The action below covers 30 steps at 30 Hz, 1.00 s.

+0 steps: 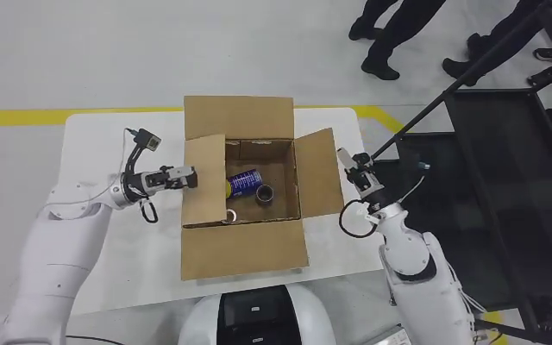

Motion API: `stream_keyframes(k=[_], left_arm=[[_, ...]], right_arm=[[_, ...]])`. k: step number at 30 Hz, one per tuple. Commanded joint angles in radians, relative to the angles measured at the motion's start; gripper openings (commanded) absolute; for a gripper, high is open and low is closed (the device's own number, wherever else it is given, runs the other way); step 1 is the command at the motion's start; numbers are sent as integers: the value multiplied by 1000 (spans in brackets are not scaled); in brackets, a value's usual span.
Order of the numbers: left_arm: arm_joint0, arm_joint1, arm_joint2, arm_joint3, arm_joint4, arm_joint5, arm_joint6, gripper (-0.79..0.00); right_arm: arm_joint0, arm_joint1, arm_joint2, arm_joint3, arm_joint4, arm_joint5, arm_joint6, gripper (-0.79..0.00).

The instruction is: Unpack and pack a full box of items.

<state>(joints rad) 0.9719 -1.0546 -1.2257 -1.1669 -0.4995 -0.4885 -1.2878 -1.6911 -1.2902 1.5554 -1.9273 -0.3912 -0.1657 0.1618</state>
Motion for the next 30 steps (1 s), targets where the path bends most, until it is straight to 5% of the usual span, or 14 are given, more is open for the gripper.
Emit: stream_keyframes(k=[1,17,30], left_arm=[[-10,-3,16,16,17,-5,14,0],[-8,-5,25,42,69,-38,100,0],[35,5,2,-4,63,-31,114,0]], right_arm=[[-2,1,-14,16,-21,-11,13,0],[80,-4,-197,-12,-8,-198,105,0],[212,-13,-351,172,-130,-111,186,0]])
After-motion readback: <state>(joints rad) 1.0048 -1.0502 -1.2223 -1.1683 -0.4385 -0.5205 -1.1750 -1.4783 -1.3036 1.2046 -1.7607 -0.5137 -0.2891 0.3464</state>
